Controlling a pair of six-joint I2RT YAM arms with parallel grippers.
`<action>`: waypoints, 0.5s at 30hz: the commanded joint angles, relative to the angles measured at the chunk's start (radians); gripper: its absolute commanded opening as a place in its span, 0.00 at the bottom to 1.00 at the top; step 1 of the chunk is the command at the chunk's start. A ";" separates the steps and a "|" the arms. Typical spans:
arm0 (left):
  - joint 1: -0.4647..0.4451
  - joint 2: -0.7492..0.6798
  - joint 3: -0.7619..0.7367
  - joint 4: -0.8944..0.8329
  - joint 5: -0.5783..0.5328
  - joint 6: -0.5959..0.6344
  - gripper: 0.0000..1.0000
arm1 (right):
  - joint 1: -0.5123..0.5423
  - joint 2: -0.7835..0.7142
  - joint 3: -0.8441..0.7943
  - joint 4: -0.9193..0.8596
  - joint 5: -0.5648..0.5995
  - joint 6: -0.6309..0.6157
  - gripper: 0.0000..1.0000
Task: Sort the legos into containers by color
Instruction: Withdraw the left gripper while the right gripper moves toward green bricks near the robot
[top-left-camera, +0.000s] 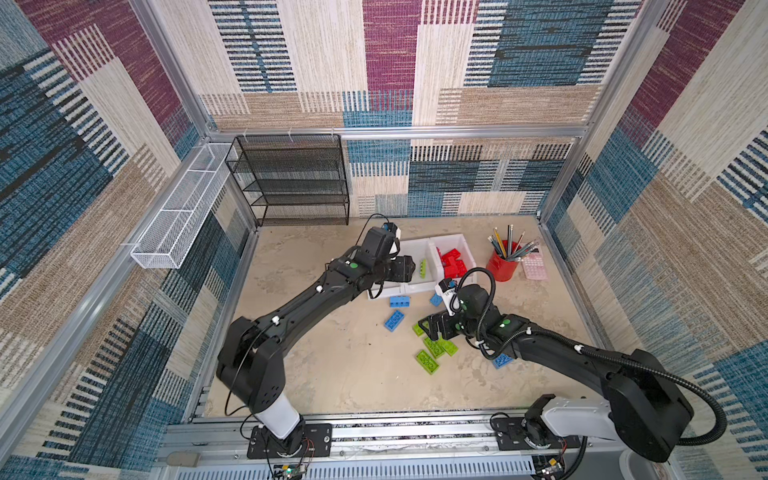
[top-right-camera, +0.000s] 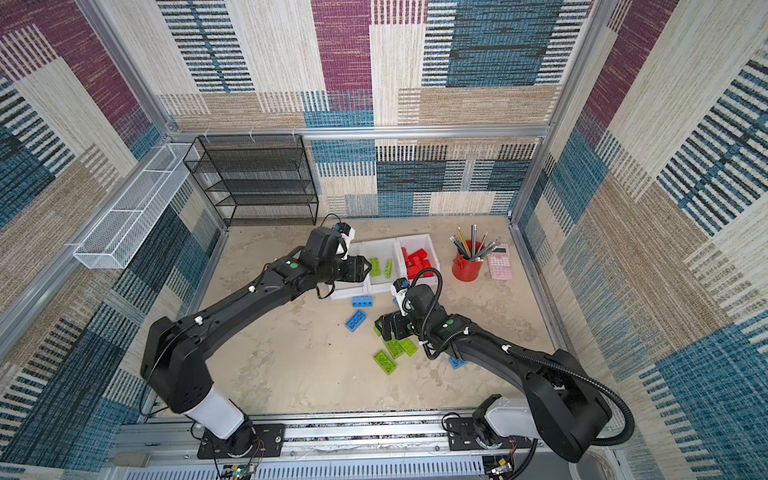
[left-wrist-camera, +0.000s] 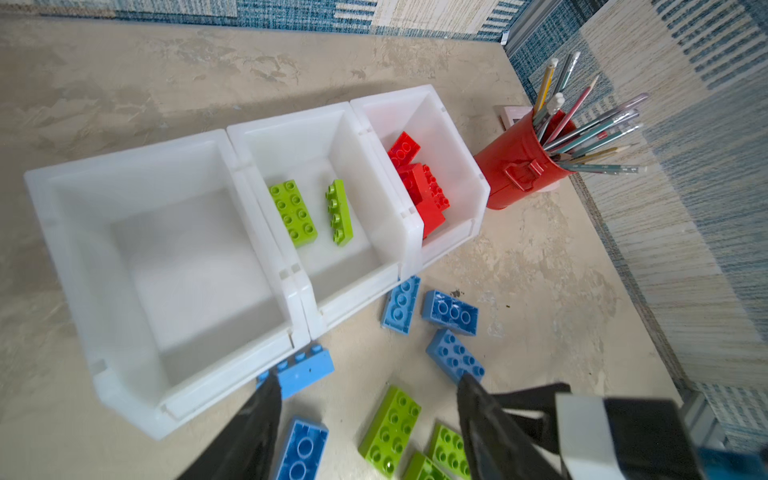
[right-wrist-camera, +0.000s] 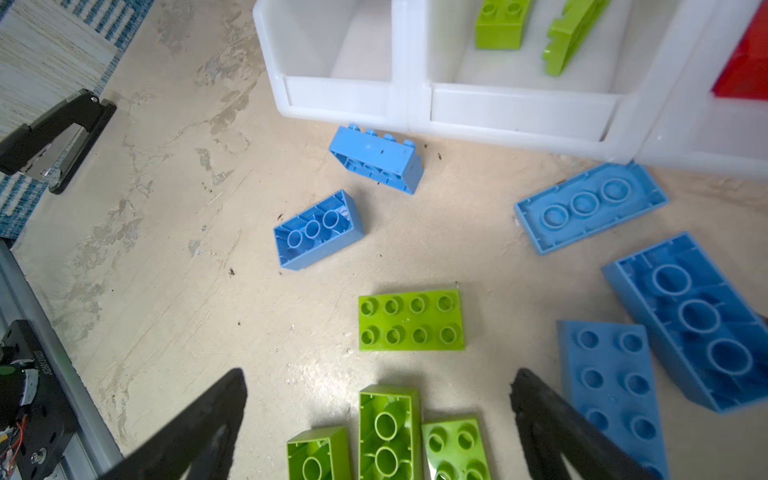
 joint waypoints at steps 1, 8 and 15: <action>0.000 -0.106 -0.112 0.078 -0.024 -0.039 0.68 | 0.009 0.013 0.040 -0.069 0.061 -0.026 0.99; 0.000 -0.320 -0.420 0.150 -0.099 -0.091 0.68 | 0.013 0.066 0.121 -0.135 0.096 -0.047 0.99; 0.001 -0.418 -0.635 0.189 -0.134 -0.114 0.67 | 0.018 0.134 0.170 -0.159 0.106 -0.052 0.99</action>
